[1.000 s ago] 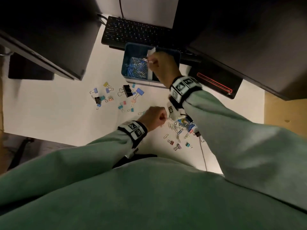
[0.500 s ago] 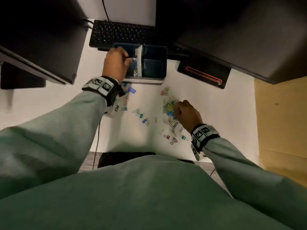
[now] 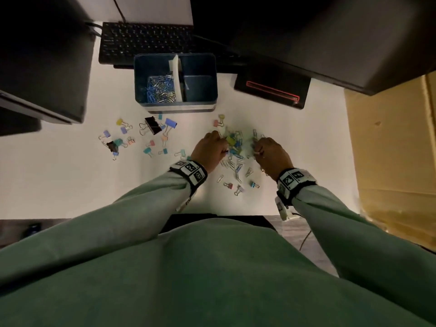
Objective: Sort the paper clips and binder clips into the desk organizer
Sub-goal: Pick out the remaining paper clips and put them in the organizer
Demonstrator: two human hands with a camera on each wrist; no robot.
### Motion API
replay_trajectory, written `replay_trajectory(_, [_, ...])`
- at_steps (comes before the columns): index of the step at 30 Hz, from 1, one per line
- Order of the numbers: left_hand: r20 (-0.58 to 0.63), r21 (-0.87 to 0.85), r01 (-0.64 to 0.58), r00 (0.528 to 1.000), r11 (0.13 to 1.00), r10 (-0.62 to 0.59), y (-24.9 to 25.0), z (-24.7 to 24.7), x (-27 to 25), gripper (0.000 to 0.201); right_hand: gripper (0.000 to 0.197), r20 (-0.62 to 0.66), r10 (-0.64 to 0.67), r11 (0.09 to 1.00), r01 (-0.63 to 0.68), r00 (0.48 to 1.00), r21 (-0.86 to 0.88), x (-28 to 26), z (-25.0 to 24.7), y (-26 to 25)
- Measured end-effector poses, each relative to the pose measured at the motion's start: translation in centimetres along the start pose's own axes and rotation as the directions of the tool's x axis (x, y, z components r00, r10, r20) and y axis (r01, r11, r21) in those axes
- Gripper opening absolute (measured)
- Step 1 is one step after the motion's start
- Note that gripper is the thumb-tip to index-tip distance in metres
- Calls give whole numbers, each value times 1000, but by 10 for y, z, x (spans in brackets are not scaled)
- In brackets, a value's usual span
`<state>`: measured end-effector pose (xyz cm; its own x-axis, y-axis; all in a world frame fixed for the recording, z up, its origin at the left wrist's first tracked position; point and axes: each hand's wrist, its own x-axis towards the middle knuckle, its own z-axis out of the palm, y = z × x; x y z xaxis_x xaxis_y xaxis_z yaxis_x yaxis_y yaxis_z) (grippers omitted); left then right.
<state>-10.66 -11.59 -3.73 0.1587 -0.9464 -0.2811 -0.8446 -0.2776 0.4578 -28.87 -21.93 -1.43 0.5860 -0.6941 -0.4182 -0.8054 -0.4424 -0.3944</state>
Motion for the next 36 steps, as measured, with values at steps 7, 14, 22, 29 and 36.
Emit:
replay_trajectory(7, [-91, -134, 162, 980, 978, -175, -38, -24, -10, 17, 27, -46, 51, 929, -31, 998, 369, 7, -21, -10])
replay_trajectory(14, [-107, -120, 225, 965, 967, -237, -54, -31, -5, 19, 22, -26, -182, 981, 180, 983, -70, 32, 8, -55])
replay_trajectory(22, [56, -161, 192, 981, 968, -185, -30, -11, -8, 19, 19, -54, -149, 988, 151, 987, 37, 36, 17, -55])
replay_trajectory(29, [-95, -80, 218, 970, 973, -225, -63, -36, 5, 26, 19, -172, 101, 994, -93, 980, 52, 53, -36, -6])
replay_trajectory(36, [-59, 141, -73, 995, 987, 82, -13, -17, 15, 28, 35, -219, -109, 985, 75, 969, -158, 39, -20, -20])
